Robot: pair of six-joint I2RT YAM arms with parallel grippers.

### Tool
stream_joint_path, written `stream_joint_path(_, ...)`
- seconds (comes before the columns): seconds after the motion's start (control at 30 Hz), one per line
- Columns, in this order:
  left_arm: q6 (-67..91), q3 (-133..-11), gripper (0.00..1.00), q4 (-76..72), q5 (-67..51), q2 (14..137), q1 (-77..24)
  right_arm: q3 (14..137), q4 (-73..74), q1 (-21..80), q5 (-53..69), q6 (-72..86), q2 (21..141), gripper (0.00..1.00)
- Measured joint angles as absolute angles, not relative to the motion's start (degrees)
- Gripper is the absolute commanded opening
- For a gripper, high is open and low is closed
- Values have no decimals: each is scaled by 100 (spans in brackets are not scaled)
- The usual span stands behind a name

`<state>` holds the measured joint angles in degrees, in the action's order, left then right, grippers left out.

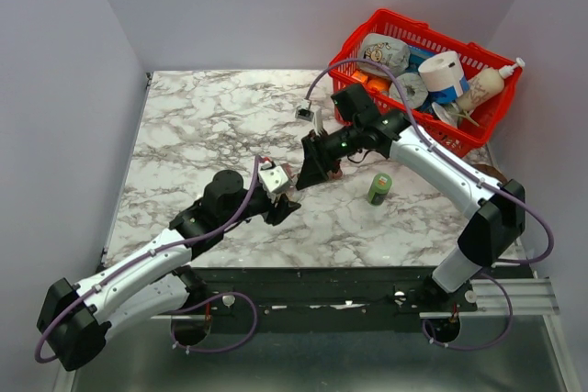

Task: Sort the pills into containers

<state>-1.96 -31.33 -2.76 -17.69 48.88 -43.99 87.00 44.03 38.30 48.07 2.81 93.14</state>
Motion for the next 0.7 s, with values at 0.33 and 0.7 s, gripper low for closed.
stream_joint_path(0.33,-248,-3135,0,-309,-1769,4884,-4399,9085,4851,3861,5135,-1048,9461,26)
stream_joint_path(0.7,-366,-3131,0,-158,-2276,4812,-4425,8453,4952,4099,5382,-5487,8805,73)
